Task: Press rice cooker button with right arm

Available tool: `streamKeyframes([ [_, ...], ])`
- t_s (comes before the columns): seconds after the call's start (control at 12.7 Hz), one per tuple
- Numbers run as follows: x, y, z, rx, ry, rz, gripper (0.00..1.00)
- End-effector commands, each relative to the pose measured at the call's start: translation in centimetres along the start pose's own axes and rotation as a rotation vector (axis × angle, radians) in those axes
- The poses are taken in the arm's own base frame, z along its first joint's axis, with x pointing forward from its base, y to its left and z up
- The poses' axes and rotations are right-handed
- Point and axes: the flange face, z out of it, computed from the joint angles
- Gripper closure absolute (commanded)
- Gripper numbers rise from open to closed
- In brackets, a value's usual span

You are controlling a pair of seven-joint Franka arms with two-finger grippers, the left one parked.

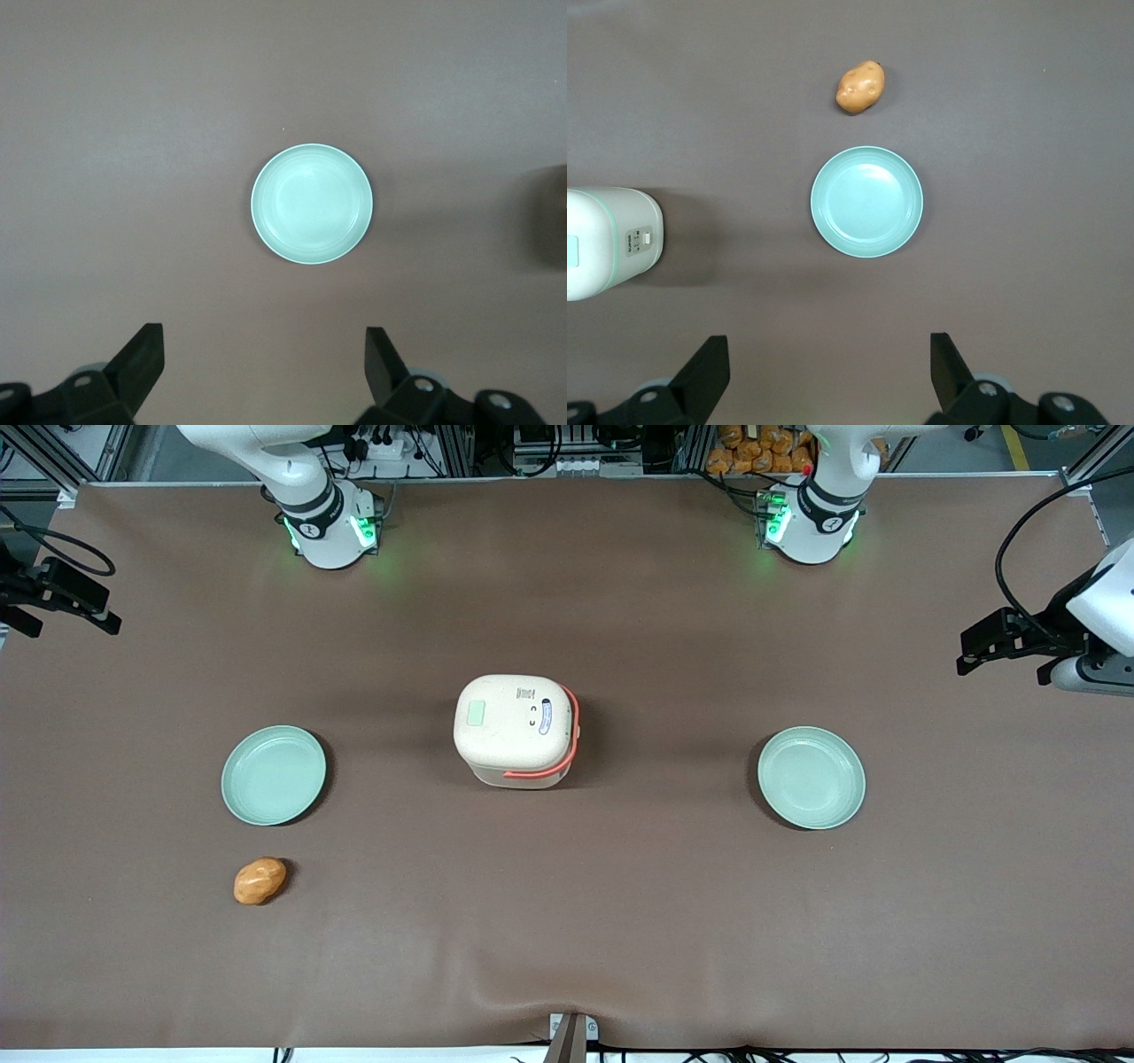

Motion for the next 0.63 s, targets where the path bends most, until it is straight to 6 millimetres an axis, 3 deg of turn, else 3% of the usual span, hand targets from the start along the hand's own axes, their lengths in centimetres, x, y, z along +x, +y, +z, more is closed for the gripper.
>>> streamKeyframes([
  [0.0, -0.1, 0.0, -0.3, 0.013, 0.000, -0.013, 0.00],
  [0.32, 0.2, -0.7, 0.4, 0.028, -0.007, -0.020, 0.00],
  [0.39, 0.6, -2.1, 1.0, 0.044, -0.013, -0.039, 0.00],
  [0.55, 1.2, -7.0, 1.9, 0.052, -0.006, -0.077, 0.00],
])
